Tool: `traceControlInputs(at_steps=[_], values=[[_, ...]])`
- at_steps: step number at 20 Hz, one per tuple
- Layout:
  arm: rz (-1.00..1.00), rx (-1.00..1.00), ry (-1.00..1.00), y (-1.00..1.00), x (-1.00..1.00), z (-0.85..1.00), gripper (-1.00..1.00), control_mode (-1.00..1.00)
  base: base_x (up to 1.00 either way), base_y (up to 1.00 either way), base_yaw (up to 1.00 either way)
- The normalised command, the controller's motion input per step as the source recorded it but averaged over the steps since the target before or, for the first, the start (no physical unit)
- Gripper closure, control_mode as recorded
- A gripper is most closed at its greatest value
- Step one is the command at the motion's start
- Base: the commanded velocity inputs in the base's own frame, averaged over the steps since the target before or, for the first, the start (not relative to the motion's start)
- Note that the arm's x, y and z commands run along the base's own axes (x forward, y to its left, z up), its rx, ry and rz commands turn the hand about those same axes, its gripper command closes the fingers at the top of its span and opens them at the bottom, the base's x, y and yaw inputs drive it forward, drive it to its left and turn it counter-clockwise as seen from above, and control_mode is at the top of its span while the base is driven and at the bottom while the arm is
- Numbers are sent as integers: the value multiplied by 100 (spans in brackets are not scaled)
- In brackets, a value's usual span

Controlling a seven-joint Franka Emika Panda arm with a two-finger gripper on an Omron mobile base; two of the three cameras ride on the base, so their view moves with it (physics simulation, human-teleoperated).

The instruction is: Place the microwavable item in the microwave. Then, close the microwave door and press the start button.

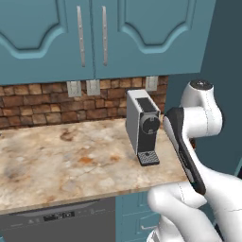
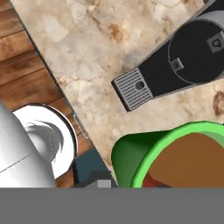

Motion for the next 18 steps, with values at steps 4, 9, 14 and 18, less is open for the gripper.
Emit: traceControlInputs(at_steps=[4,9,14,18], values=[[0,0,4,2,-63,-38,100,-100,0,0,0],[0,-1,6,18,-6,-19,100,-100,0,0,0],[2,0,0,12,-13,-5,100,100,-29,27,0],[0,0,0,0,0,0,100,100,-72,97,-2]])
